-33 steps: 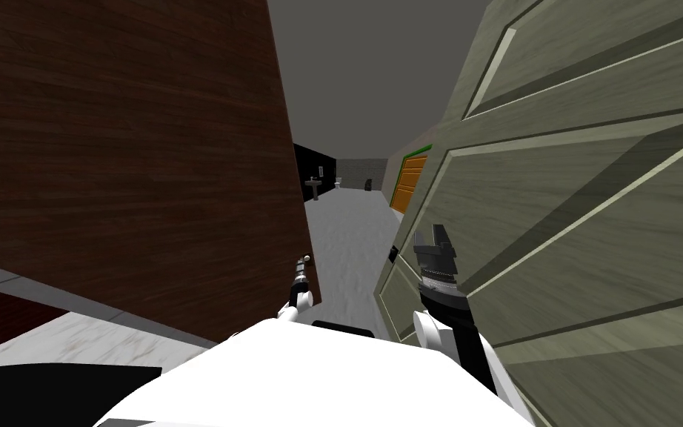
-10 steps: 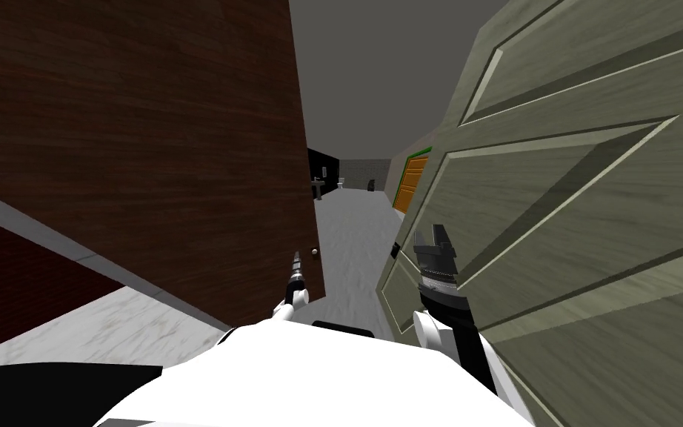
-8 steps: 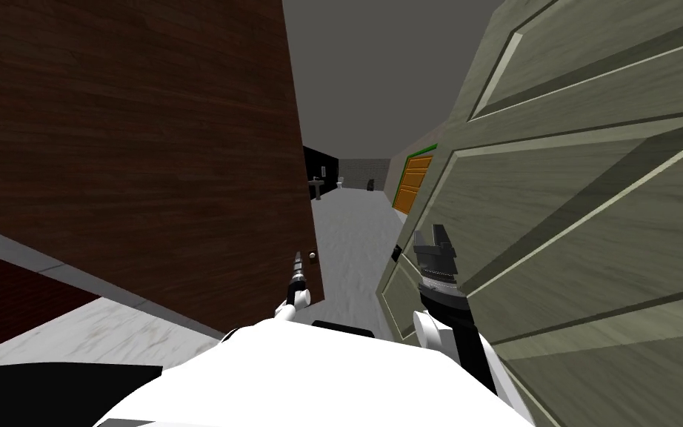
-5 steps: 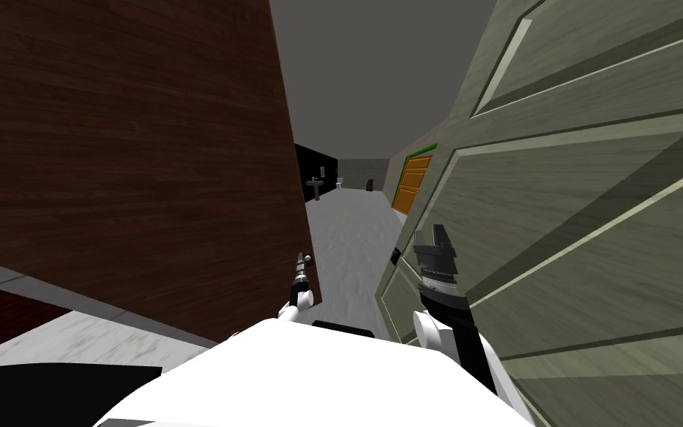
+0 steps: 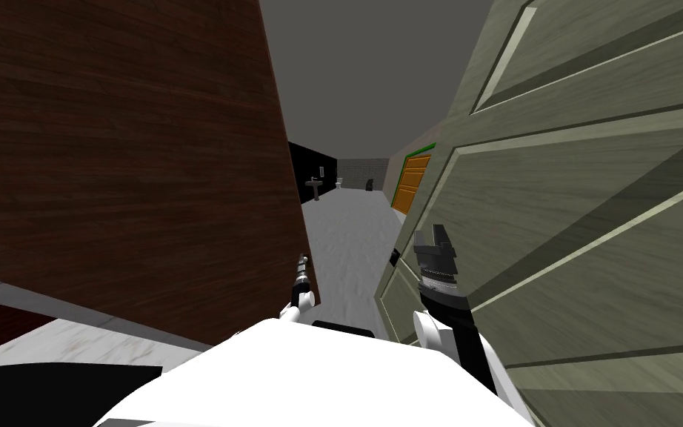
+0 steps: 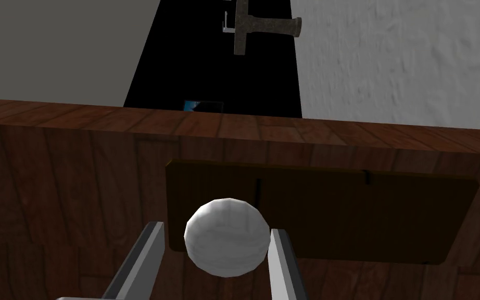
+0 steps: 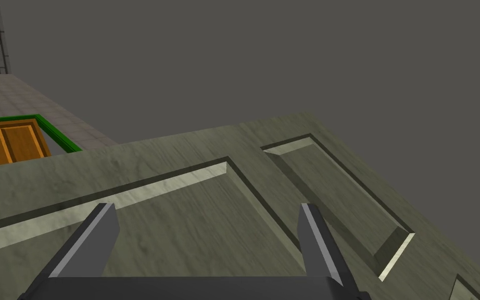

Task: Push the door open

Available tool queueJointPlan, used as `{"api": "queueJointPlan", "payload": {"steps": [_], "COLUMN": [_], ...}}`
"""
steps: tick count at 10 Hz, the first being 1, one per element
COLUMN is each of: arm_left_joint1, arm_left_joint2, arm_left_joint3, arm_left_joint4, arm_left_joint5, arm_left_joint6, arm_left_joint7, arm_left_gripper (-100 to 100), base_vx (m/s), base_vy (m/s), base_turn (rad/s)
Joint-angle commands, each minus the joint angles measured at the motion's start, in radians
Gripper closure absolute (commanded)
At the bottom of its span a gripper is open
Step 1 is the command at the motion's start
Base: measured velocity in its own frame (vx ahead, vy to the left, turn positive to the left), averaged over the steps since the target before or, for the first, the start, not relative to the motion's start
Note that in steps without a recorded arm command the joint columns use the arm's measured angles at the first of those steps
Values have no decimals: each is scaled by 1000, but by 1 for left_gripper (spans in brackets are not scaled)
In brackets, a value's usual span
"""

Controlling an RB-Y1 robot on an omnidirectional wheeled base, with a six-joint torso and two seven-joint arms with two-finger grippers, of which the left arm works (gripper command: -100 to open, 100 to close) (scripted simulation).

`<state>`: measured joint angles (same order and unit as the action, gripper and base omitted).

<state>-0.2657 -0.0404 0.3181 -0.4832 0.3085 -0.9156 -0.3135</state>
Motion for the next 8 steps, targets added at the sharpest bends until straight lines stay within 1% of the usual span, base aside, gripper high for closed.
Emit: {"api": "queueJointPlan", "payload": {"steps": [1, 5, 6, 7, 8], "arm_left_joint1": [0, 0, -3, -4, -4], "arm_left_joint2": [0, 0, 28, 33, 33], "arm_left_joint3": [0, 0, 15, 19, 19], "arm_left_joint4": [-1, -1, 6, 7, 7], "arm_left_joint5": [0, 0, 15, 18, 18], "arm_left_joint6": [1, 1, -5, -7, -7], "arm_left_joint7": [0, 0, -11, -14, -14], "arm_left_gripper": [100, 100, 100, 100, 100], "base_vx": [0, 0, 73, 136, 91], "base_vy": [0, 0, 60, 84, 47], "base_turn": [0, 0, -8, -7, 3]}}
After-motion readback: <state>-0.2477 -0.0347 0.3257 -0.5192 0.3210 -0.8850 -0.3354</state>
